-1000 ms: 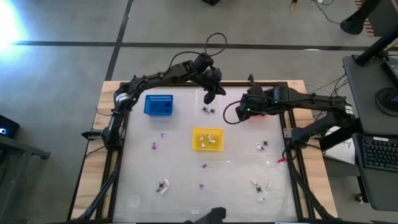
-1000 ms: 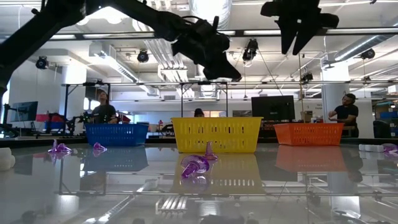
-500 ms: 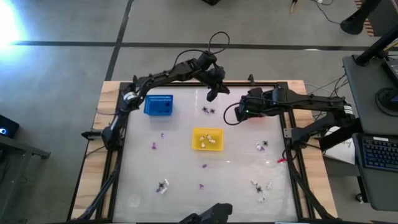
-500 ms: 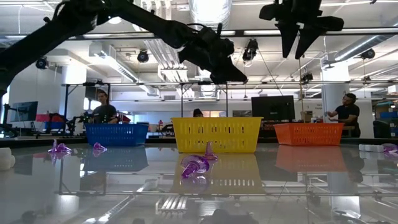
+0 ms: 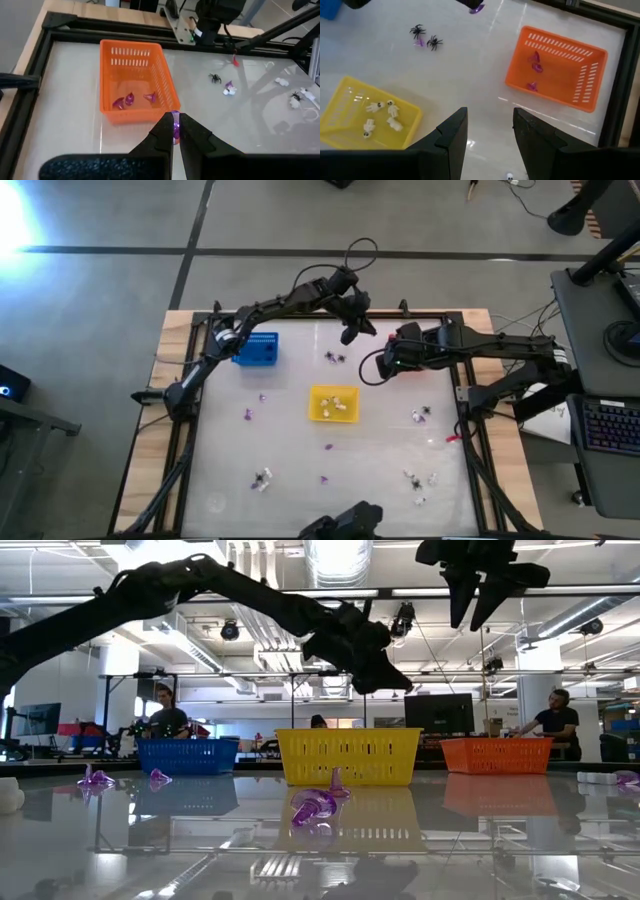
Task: Sort Halloween decoration
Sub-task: Put the purple witch hat toy into the orange bin
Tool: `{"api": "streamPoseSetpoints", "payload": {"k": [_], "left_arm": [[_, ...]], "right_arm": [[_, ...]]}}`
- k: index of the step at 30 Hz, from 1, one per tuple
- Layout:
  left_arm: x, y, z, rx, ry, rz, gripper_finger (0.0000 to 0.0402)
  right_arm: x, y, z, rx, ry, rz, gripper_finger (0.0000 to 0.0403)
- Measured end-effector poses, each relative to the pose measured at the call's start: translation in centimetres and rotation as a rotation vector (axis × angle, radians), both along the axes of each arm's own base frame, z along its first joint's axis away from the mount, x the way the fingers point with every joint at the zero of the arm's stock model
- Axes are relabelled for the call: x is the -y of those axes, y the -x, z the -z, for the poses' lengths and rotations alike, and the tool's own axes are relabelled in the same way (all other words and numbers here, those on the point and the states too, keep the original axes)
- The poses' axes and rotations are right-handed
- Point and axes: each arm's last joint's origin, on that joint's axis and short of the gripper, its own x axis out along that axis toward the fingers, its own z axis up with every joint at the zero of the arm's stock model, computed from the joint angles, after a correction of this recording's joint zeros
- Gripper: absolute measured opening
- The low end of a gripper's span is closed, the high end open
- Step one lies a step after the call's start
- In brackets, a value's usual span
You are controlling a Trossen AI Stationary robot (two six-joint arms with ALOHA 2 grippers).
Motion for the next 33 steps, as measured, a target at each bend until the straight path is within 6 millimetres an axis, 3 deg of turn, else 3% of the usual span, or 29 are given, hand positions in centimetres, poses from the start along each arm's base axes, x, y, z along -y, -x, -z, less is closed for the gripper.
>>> {"api": "streamPoseSetpoints", "payload": {"k": [11,17,24,33], "left_arm": [[-0.1,-0.4,-2.1,0.070,-0.010,0.014,0.0000],[0.0,-0.3,-2.8,0.085,0.001,0.036,0.0000],[0.3,-0.3,-2.9,0.107,0.051,0.109,0.0000],[0.8,-0.2,-3.1,0.138,0.177,0.222,0.0000]], "right_arm": [[0.1,-0.3,-0.1,-0.006,0.055,-0.069,0.0150],[1.2,-0.6,-0.6,-0.003,0.151,-0.143,0.0150],[3.8,-0.8,-0.6,0.027,0.174,-0.131,0.0150],[7.1,-0.9,-0.9,0.145,0.069,-0.299,0.0151]]}}
